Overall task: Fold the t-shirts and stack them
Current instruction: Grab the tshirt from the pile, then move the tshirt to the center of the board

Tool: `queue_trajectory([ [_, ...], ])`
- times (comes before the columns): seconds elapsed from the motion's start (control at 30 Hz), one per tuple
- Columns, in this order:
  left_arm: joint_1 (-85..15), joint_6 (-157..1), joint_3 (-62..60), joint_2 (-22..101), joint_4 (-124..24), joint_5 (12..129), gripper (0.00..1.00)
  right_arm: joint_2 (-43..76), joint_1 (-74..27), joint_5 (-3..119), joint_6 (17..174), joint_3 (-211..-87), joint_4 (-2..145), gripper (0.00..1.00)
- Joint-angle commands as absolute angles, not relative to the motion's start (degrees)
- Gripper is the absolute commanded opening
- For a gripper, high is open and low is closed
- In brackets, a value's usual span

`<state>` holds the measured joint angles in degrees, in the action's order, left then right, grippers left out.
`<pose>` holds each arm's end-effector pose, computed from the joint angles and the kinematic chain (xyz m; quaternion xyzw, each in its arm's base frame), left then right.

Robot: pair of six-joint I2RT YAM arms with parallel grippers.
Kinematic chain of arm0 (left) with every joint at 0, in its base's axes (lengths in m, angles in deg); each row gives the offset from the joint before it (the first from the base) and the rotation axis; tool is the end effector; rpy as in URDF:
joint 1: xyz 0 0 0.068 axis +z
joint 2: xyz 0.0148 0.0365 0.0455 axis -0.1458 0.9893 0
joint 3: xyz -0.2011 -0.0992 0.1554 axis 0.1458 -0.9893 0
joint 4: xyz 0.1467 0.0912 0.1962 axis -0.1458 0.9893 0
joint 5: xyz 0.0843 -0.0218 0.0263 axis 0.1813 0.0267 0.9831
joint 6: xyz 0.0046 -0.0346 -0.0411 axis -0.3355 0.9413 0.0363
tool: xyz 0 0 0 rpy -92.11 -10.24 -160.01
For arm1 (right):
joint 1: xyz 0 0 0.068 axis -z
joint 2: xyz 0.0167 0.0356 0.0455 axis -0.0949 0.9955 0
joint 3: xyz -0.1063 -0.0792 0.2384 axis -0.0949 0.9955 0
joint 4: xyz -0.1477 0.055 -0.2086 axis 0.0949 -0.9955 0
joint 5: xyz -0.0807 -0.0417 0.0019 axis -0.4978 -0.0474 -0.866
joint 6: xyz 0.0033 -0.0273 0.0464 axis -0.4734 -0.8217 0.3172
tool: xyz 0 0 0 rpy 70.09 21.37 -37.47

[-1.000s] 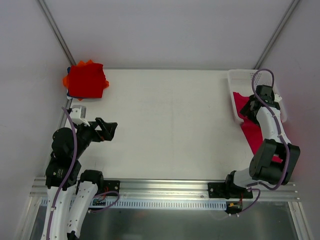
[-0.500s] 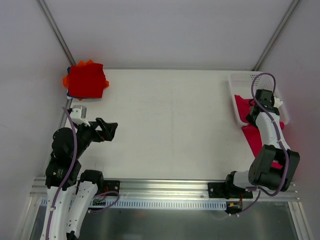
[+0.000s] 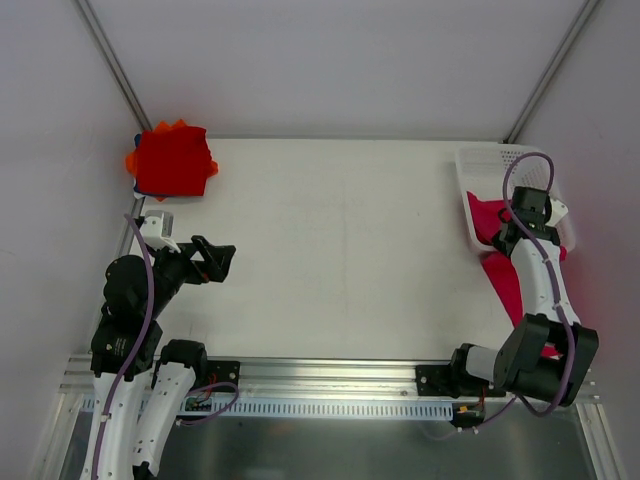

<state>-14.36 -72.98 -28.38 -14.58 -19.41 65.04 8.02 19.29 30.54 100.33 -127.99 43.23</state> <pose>0.0819 -0.0168 0.3536 0.0096 0.7361 -0.2183 0.6406 0.2554 -0.0755 0.2684 0.2657 0.8785 -0.1687 0.3595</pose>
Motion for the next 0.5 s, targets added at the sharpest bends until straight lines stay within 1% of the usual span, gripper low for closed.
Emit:
queue_trajectory([
  [0.0,-14.63,-73.98,-27.58,-14.26,-20.81,63.37,0.99,2.58,17.58,29.63,99.97,-128.92,37.52,0.00],
  [0.07,-14.54,-73.98,-27.67,-14.26,-20.89,63.29,0.99,0.38,15.83,27.10,99.70,-132.07,35.85,0.00],
  [0.23,-14.54,-73.98,-27.67,-13.82,-20.90,63.11,0.99,-8.14,13.09,25.41,99.26,-141.48,30.75,0.00],
  [0.33,-14.54,-73.98,-27.67,-13.90,-20.81,63.20,0.99,-12.71,11.34,26.72,99.35,-147.63,29.78,0.01],
  [0.47,-14.28,-73.89,-27.67,-13.90,-20.90,63.02,0.99,-16.94,8.88,32.68,99.70,-152.91,30.04,0.01],
])
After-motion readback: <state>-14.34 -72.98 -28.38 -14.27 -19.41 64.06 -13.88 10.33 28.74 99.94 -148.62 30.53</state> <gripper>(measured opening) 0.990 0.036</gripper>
